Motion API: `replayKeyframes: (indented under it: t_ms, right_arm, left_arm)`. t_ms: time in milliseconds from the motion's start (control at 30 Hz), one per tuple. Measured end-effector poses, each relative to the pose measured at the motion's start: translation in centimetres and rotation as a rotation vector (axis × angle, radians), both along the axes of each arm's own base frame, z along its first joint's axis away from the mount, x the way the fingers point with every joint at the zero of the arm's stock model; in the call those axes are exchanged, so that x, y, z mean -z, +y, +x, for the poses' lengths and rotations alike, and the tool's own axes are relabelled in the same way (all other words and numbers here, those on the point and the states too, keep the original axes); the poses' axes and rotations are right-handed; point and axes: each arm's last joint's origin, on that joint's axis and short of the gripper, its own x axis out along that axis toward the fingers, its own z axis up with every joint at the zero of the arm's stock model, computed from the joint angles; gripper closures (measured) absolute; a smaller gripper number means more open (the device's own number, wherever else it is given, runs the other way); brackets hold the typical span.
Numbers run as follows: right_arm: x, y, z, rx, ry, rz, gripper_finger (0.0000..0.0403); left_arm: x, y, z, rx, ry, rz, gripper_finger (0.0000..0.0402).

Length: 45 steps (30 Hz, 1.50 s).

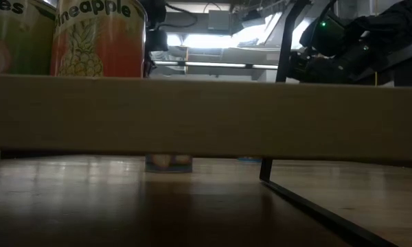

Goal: Pick and place cans onto a shelf
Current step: Put the tomatoes on the shelf

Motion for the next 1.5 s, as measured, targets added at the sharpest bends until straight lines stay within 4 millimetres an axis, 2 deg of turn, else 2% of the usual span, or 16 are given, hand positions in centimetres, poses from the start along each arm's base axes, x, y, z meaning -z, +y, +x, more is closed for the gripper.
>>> replayKeyframes:
  t_ms: [133, 400, 867, 1267, 1500]
  right_arm:
    - [-0.2, 0.0, 0.2, 0.001, -0.026, -0.005, 0.0344]
    - [-0.4, -0.1, 0.3, 0.001, -0.047, -0.009, 0.0344]
    - [-0.5, -0.1, 0.4, 0.001, -0.064, -0.013, 0.0344]
    - [-0.5, -0.1, 0.4, 0.001, -0.063, -0.012, 0.0344]
    - [-0.5, -0.1, 0.4, 0.001, -0.062, -0.012, 0.0344]
  left_arm:
    - [0.5, -1.1, 0.9, 0.050, 0.005, 0.000, 0.0401]
    - [2.9, -2.7, 2.6, 0.115, 0.077, -0.009, 0.0401]
    - [3.2, -3.3, 3.2, 0.135, 0.066, -0.007, 0.0399]
    - [3.3, -3.3, 3.2, 0.127, 0.069, -0.013, 0.0324]
    - [3.3, -3.2, 3.2, 0.127, 0.067, -0.012, 0.0322]
